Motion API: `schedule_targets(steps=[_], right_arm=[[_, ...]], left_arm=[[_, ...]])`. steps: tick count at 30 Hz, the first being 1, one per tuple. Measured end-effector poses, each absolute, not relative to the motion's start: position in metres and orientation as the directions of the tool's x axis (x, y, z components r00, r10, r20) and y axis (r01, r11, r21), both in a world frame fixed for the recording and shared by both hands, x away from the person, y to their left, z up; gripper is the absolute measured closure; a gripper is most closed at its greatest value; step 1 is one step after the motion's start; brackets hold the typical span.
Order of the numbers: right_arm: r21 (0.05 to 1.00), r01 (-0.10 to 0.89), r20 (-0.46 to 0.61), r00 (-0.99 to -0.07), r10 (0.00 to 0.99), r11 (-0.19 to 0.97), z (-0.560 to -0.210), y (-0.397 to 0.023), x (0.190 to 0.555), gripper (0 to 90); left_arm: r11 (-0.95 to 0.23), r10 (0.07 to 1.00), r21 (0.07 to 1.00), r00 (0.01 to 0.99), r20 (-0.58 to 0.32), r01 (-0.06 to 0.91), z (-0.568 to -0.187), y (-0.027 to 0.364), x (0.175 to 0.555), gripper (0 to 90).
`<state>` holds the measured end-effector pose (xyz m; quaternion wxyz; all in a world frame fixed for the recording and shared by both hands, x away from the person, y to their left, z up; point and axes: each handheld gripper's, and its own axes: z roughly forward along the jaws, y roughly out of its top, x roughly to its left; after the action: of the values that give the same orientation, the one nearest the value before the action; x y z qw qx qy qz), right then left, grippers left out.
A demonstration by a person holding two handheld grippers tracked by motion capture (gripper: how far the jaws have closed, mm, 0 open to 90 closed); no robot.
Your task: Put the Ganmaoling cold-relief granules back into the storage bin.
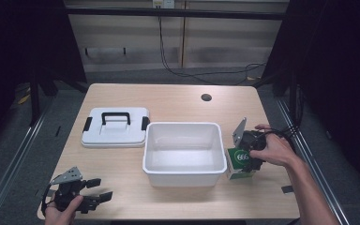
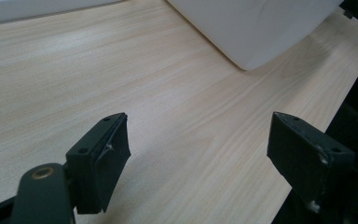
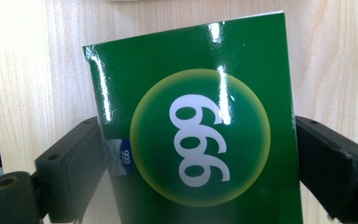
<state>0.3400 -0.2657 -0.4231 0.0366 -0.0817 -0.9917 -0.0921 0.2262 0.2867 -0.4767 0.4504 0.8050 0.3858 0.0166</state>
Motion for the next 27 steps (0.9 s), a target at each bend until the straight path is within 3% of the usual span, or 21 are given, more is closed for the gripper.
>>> schedule_targets(steps=[17,27], right_arm=[[0.124,0.226,0.157,-0.966,0.205,0.966,-0.414,-0.268,0.342,14.7],[0.147,0.254,0.148,-0.961,0.232,0.956,-0.403,-0.273,0.336,15.1]], left_arm=[[-0.296,0.635,0.738,0.702,-0.322,0.607,-0.476,0.287,0.226,20.8],[-0.299,0.635,0.739,0.704,-0.319,0.604,-0.476,0.286,0.226,20.8]])
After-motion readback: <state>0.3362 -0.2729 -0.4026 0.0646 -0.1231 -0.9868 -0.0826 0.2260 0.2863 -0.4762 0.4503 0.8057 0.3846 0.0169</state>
